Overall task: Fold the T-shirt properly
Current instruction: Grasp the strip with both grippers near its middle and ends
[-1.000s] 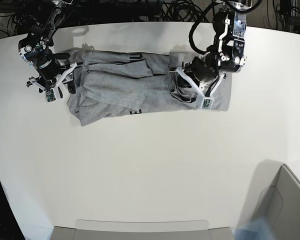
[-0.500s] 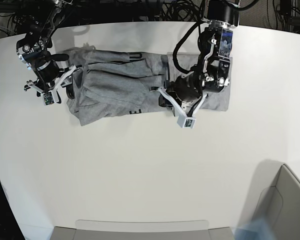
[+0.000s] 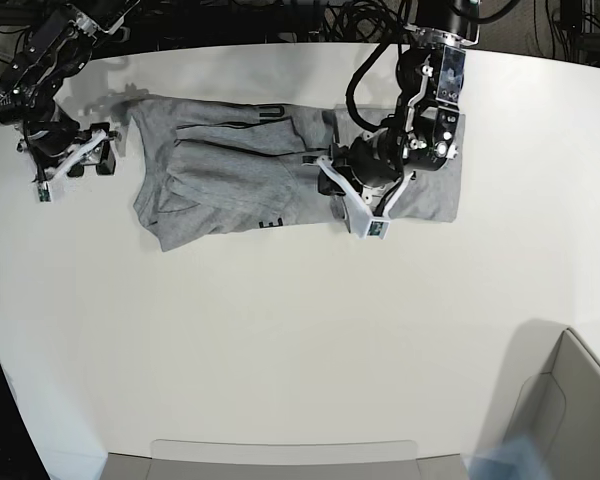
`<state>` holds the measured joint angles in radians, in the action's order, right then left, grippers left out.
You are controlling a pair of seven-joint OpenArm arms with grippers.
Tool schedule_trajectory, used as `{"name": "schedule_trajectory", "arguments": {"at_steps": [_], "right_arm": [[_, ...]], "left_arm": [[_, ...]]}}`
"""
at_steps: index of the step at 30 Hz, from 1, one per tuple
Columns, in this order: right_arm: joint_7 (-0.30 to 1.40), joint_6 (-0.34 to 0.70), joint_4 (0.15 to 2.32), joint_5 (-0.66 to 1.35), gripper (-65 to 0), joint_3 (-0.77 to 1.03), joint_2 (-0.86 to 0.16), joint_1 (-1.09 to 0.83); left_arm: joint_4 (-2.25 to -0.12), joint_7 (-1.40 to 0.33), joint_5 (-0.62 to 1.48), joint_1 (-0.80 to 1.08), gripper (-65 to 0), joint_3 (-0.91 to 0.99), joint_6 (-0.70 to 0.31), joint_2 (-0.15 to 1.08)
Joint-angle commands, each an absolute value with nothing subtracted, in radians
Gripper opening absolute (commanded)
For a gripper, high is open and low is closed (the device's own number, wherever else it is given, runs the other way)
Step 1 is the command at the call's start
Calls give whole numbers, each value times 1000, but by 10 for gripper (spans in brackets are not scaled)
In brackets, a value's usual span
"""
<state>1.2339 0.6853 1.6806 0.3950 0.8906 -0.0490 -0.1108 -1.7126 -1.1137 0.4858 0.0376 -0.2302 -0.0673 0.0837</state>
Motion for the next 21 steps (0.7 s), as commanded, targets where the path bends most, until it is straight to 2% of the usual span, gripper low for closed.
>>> {"name": "schedule_trajectory", "arguments": {"at_steps": [1, 9, 12, 16, 21], "right_arm": [[1230, 698, 1662, 418, -302, 892, -68, -94], [1325, 698, 1403, 420, -302, 891, -91, -64], [1363, 698, 1372, 417, -302, 885, -93, -59], [1396, 698, 1374, 421, -302, 763, -82, -61], [1396, 698, 1376, 421, -302, 714, -30, -58]], "left_arm": [[-1730, -1101, 495, 33, -563, -231, -70, 82], [-1730, -1101, 495, 33, -563, -225, -70, 84], [-1730, -1101, 495, 33, -563, -228, -70, 84], [-1730, -1101, 495, 33, -563, -229, -70, 84], [-1730, -1101, 495, 35, -563, -229, -70, 85]]}}
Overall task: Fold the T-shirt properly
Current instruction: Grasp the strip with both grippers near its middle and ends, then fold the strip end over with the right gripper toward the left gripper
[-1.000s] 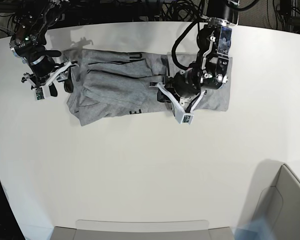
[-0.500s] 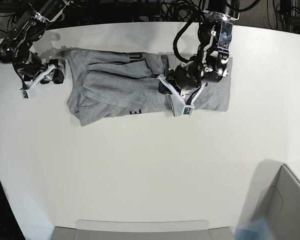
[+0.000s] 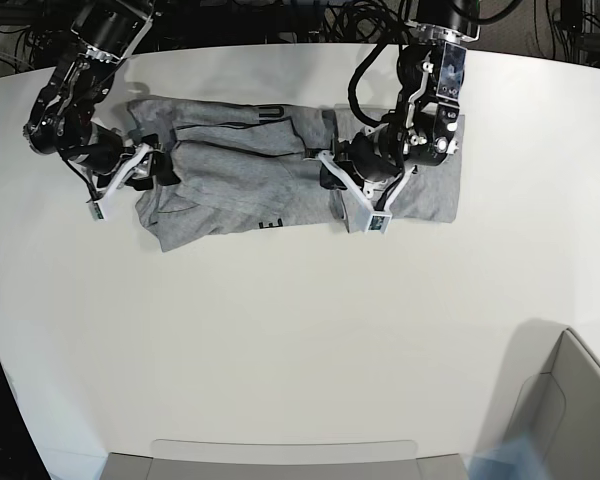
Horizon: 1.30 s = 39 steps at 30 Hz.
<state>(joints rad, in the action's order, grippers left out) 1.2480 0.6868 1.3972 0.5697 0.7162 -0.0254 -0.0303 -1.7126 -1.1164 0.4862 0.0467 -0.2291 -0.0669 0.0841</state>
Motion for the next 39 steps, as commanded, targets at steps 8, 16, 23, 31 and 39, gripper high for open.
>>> {"name": "schedule_trajectory", "arguments": {"at_steps": [8, 16, 23, 31, 39], "right_arm": [[1396, 698, 1376, 418, -303, 634, 5, -62], [1396, 698, 1376, 415, -643, 539, 7, -58], [1320, 698, 1411, 417, -650, 584, -47, -35], [1178, 690, 1514, 415, -650, 608, -96, -39], [1098, 453, 1613, 415, -650, 559, -134, -47]], "left_arm": [[-1730, -1101, 495, 61, -563, -229, -70, 99], [-1735, -1101, 495, 61, -563, -229, -70, 99], [-1735, -1102, 495, 61, -563, -225, -70, 99], [-1850, -1112, 501, 96, -564, -223, -70, 99], [-1891, -1182, 501, 113, -564, -182, -68, 124]]}}
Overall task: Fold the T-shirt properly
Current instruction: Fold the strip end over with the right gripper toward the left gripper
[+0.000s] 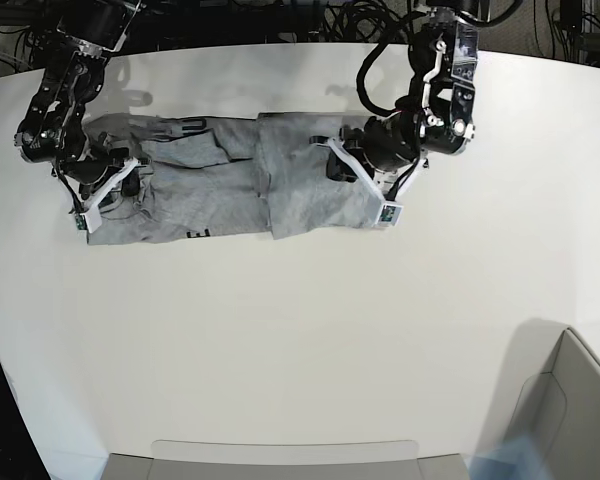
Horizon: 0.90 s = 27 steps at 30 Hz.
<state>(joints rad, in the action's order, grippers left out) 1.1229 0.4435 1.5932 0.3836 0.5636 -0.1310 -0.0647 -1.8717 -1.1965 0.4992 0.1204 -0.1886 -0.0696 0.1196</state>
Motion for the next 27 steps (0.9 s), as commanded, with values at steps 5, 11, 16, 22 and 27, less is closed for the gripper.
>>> {"name": "schedule_trajectory", "arguments": {"at_steps": [5, 11, 16, 22, 27], "right_arm": [[1098, 338, 1744, 415, -650, 420, -130, -67], [1095, 79, 1804, 415, -650, 203, -130, -58], [1095, -148, 1847, 415, -650, -33, -134, -41], [1095, -343, 1836, 372, -650, -254, -130, 22], [1098, -456, 1770, 268, -650, -401, -90, 59]], "left_arm": [[-1905, -1257, 498, 147, -564, -25, -73, 125], [-1905, -1303, 501, 189, -564, 81, -74, 194], [-1905, -1299, 496, 232, -564, 116, -74, 268], [-1903, -1307, 495, 265, -564, 242, -76, 275], [-1903, -1307, 496, 272, -564, 252, -76, 335]]}}
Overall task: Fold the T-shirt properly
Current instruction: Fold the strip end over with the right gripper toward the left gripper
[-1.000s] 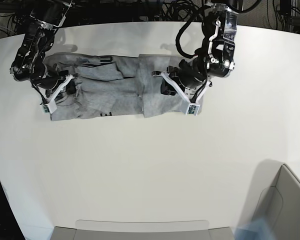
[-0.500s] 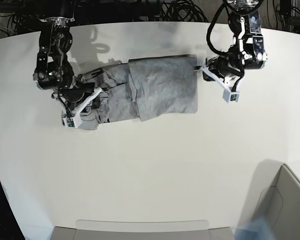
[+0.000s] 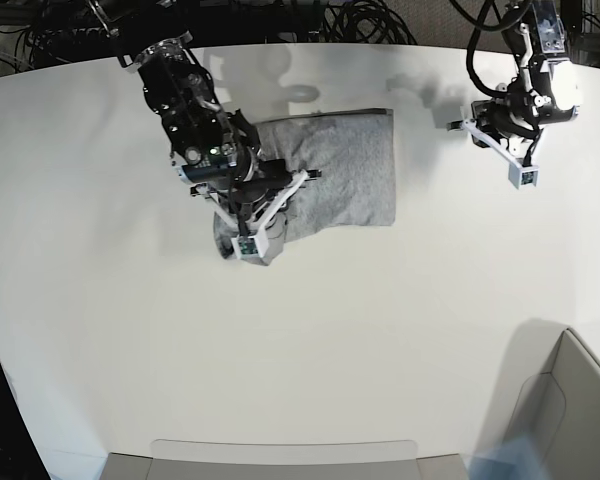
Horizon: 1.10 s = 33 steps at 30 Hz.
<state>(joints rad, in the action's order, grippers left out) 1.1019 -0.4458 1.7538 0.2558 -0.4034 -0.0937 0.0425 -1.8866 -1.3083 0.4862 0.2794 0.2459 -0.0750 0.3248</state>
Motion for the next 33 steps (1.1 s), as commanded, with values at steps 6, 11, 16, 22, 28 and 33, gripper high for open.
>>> {"name": "schedule_trajectory", "arguments": {"at_steps": [6, 11, 16, 22, 28, 33], "right_arm": [[1096, -486, 1750, 194, -650, -499, -41, 70], [1095, -484, 1724, 104, -650, -504, 24, 81], [1099, -484, 1623, 77, -650, -522, 62, 102], [1101, -484, 1564, 77, -563, -618, 64, 114], [1101, -484, 1607, 79, -382, -723, 64, 114], [1098, -484, 1641, 77, -355, -783, 64, 124]], "left_arm": [[-1902, -1307, 496, 271, -564, 251, -76, 337], [-1899, -1302, 496, 271, -564, 249, -76, 335], [-1899, -1302, 496, 268, -564, 249, -76, 335], [-1899, -1302, 496, 268, -564, 249, -76, 335], [-1897, -1300, 495, 266, -564, 249, -76, 335], [-1897, -1300, 495, 268, -564, 249, -76, 335]]}}
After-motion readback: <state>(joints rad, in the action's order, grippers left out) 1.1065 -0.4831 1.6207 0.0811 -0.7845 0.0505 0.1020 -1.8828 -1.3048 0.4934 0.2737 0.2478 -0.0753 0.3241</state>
